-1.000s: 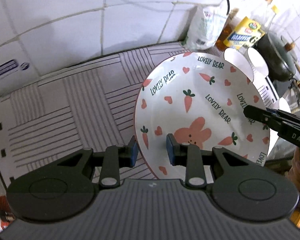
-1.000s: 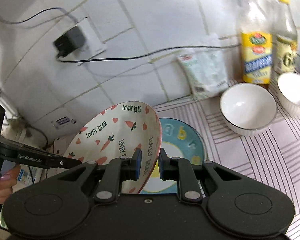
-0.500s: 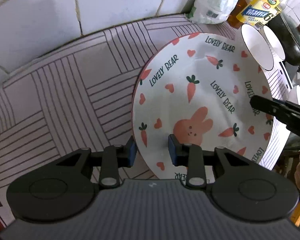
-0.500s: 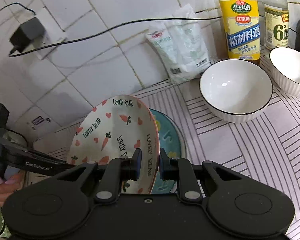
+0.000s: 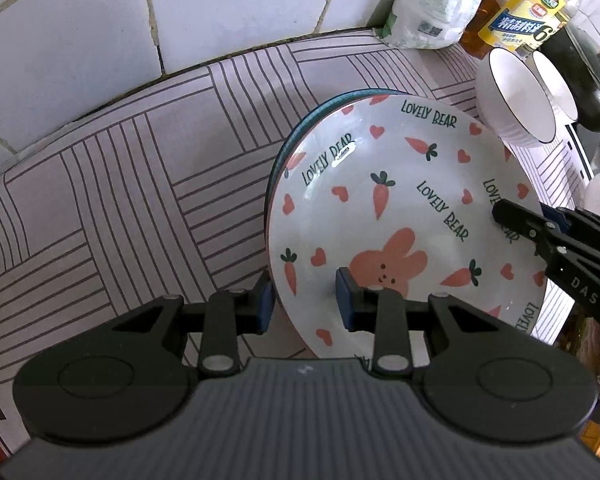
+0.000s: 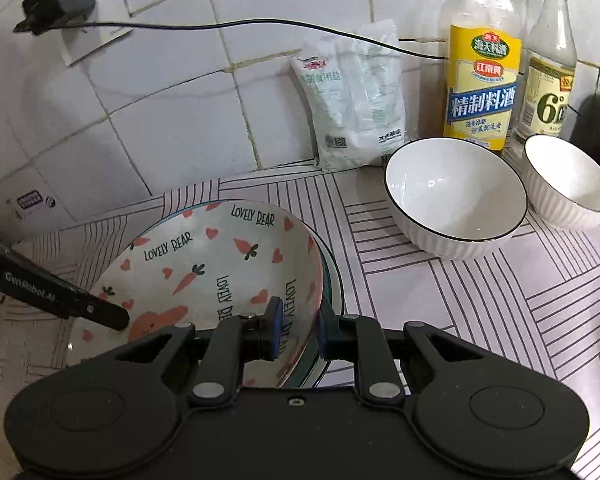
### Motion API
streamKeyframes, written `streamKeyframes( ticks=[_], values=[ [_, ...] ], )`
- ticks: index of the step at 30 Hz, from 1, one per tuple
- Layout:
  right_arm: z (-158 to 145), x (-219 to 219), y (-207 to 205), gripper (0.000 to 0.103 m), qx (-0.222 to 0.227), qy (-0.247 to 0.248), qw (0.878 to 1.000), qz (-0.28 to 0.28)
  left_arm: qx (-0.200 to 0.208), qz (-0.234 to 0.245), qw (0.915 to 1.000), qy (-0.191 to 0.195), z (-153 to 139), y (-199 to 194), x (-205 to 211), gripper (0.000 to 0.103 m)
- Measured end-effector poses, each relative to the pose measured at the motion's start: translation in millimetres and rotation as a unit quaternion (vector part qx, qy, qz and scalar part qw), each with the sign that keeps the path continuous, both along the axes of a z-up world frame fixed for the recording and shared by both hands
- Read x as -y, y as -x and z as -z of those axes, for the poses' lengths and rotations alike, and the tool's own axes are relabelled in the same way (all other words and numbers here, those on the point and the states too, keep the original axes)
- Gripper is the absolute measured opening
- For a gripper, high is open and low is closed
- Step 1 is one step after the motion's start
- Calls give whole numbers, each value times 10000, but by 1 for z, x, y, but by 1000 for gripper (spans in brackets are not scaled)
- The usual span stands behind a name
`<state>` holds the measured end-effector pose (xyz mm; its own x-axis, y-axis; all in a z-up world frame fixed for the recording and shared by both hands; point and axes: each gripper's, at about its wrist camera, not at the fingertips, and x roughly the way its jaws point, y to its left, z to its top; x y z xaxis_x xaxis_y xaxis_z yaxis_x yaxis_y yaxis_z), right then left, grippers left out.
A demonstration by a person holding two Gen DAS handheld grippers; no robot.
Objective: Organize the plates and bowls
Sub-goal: 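Lower the bunny plate onto the egg plate and open both grippers, then move both grippers toward the white bowl beside the stove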
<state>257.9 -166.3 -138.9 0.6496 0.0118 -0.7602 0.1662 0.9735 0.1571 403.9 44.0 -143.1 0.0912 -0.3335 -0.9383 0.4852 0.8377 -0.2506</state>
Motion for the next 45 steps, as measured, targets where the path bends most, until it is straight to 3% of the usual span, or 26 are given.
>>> streamKeyframes(
  ticks=[5, 13, 15, 23, 28, 33, 45],
  values=[
    [-1, -22, -1, 29, -146, 797, 9964, -246, 96, 84, 9998, -142, -1, 6, 3, 29],
    [5, -27, 0, 30, -303, 1054, 9939, -86, 166, -112, 9994, -265, -4, 14, 1, 28],
    [5, -30, 4, 30, -275, 1243, 9919, 10, 376, -80, 9985, -388, -12, 19, 2, 27],
    [-35, -28, 29, 33, 154, 958, 9952, 77, 633, -124, 9971, -402, -50, 36, -9, 27],
    [-62, -32, 42, 37, 276, 766, 9967, -3, 619, -332, 9975, 48, -81, 49, -19, 31],
    [-89, -41, 65, 46, 406, 724, 9965, -40, 913, -255, 9955, 74, -115, 69, -21, 35],
    [-135, -33, 130, 70, 723, 660, 9951, -123, 1001, 125, 9949, 58, -164, 126, -3, 55]
  ],
)
